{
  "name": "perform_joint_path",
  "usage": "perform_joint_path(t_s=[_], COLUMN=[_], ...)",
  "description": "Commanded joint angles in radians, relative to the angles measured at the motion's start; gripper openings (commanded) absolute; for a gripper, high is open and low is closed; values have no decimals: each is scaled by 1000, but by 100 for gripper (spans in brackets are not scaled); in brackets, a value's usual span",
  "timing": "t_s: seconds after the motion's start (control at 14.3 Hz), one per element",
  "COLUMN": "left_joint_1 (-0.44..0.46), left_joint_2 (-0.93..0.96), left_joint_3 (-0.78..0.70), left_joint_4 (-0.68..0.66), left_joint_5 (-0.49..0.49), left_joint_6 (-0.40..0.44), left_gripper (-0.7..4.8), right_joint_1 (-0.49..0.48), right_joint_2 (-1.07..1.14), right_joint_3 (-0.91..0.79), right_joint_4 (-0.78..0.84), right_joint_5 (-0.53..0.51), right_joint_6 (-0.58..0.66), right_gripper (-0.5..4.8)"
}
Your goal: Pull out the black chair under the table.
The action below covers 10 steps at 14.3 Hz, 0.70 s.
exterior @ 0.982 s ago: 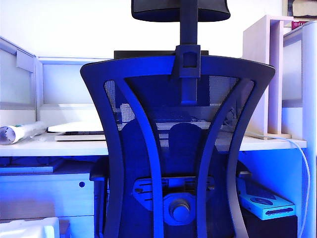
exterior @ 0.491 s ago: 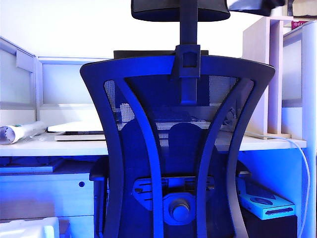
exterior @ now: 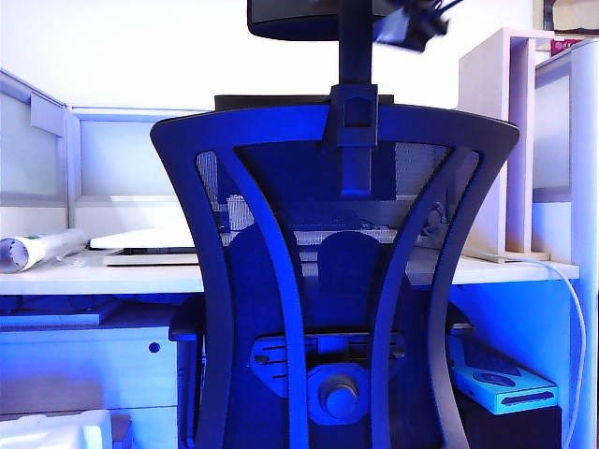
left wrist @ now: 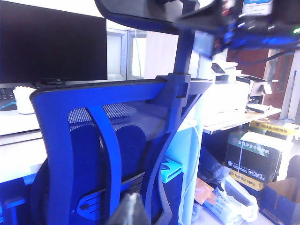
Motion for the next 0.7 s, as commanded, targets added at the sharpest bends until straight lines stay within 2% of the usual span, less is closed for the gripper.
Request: perform_joint_path(t_s=[0.07, 0.21, 0.28, 0.35, 0.42, 0.7], left_joint_1=[1, 1, 1, 1, 1, 1], left_joint_2=[0, 0, 0, 0, 0, 0], left_joint_3=[0, 0, 0, 0, 0, 0], left_joint_4=[13, 13, 13, 13, 13, 13], left_joint_5=[2, 2, 2, 2, 2, 1], left_joint_6=[-2, -2, -2, -2, -2, 2], left_gripper=[-5, -5, -5, -5, -5, -5], right_joint_1=[5, 4, 4, 5, 5, 5], right_joint_2=[22, 21, 21, 21, 20, -27], right_joint_3=[16, 16, 16, 16, 16, 16], right_joint_4=[7, 35, 40, 40, 39, -6], right_joint_5=[47, 46, 46, 37, 12, 18], right_joint_6=[1, 0, 0, 0, -6, -17], right_gripper=[479, 348, 231, 68, -6, -6])
